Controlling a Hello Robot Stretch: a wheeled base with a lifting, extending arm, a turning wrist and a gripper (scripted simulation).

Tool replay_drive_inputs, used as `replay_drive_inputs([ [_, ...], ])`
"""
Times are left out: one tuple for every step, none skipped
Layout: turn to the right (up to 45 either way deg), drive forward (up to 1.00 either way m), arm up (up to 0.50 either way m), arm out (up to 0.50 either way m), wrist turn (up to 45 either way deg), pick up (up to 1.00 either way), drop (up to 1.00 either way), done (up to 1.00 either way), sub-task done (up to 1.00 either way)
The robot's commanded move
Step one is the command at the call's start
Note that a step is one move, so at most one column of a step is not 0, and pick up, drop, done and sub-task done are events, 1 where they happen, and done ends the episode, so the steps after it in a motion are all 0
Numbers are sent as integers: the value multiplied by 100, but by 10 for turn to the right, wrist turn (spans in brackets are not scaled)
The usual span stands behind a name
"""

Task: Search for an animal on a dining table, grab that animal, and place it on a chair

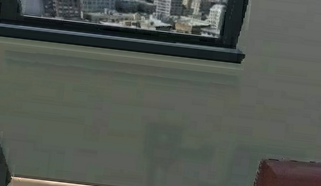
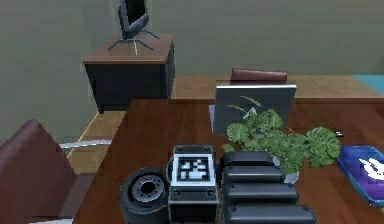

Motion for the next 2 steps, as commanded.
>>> replay_drive_inputs([
  [450,0,0,0,0,0,0,0,0],
  [450,0,0,0,0,0,0,0,0],
])
